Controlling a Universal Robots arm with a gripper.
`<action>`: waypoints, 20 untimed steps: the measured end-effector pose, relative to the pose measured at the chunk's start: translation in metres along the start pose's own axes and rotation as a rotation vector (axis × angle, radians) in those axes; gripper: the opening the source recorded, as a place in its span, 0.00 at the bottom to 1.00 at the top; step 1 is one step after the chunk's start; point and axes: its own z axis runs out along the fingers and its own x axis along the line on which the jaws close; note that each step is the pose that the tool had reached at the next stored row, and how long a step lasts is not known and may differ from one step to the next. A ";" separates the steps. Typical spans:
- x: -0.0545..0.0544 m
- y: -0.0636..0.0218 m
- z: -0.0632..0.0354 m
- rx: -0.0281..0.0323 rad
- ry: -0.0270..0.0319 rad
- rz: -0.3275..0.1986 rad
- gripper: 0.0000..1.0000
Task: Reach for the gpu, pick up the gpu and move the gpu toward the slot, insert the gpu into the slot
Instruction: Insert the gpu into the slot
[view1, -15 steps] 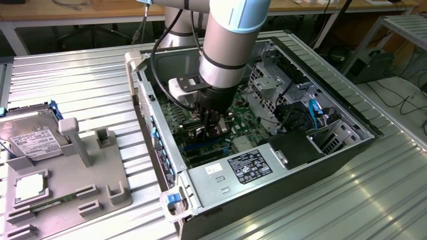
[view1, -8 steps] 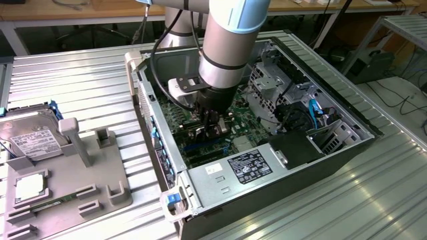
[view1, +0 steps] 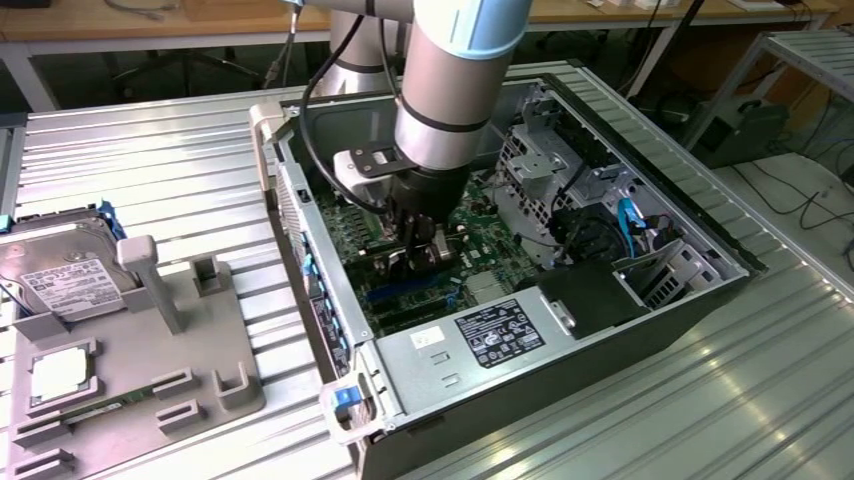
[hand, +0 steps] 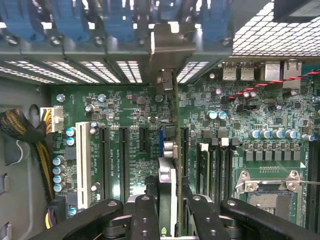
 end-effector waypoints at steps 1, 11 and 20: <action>0.000 0.0000 0.0001 0.0001 -0.0001 0.000 0.27; 0.002 0.0000 0.0004 -0.0001 -0.0008 -0.001 0.27; 0.006 0.0001 0.0002 -0.0001 -0.0002 -0.002 0.27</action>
